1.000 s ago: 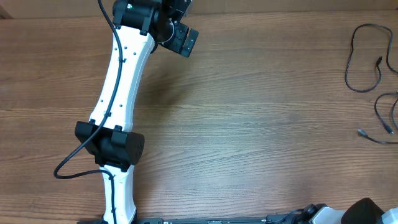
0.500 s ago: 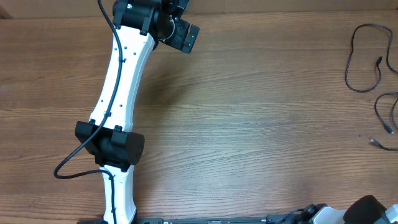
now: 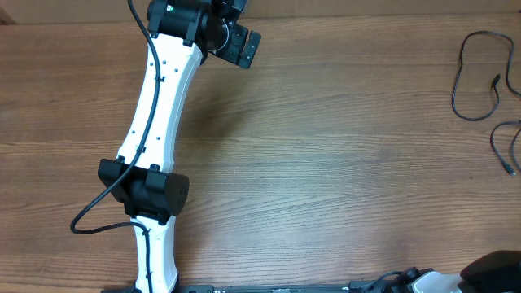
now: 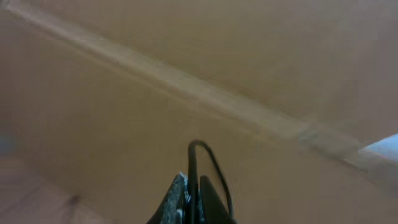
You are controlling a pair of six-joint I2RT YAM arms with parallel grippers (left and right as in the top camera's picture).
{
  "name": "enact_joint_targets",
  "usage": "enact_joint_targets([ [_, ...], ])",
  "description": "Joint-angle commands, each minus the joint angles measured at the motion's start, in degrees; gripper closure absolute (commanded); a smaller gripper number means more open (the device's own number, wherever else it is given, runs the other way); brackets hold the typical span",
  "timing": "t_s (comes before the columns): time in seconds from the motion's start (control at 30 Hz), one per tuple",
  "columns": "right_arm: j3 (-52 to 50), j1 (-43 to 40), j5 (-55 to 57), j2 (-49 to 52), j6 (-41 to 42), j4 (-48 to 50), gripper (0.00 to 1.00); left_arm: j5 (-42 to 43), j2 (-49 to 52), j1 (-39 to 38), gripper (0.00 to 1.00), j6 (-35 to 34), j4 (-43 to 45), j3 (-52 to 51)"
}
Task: Untangle cables
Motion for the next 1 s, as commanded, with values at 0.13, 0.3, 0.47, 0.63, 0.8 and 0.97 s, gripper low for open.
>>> enact_joint_targets([
  [0.13, -15.10, 0.20, -7.04, 5.57, 24.57, -5.01, 0.96, 0.46, -0.26, -0.04, 0.00, -1.51, -1.57, 0.07],
  [0.3, -24.70, 0.20, -17.09, 6.73, 32.17, -5.11, 0.96, 0.46, -0.26, -0.04, 0.00, -1.51, -1.66, 0.07],
  [0.47, -28.48, 0.20, -33.31, 6.78, 33.38, -5.95, 0.96, 0.48, -0.26, -0.04, 0.00, -1.51, -1.90, 0.07],
  [0.63, -30.53, 0.20, -43.08, 6.88, 33.35, -7.34, 0.96, 0.46, -0.26, -0.04, 0.00, -1.51, -2.25, 0.07],
  [0.8, -32.76, 0.74, -43.32, 8.83, 33.18, -3.76, 0.96, 0.46, -0.26, -0.02, 0.00, -1.51, -2.23, 0.07],
  [0.97, -34.80, 0.70, -44.48, 11.39, 33.38, 2.21, 0.96, 0.46, -0.26, -0.04, 0.00, -1.51, -2.58, 0.07],
])
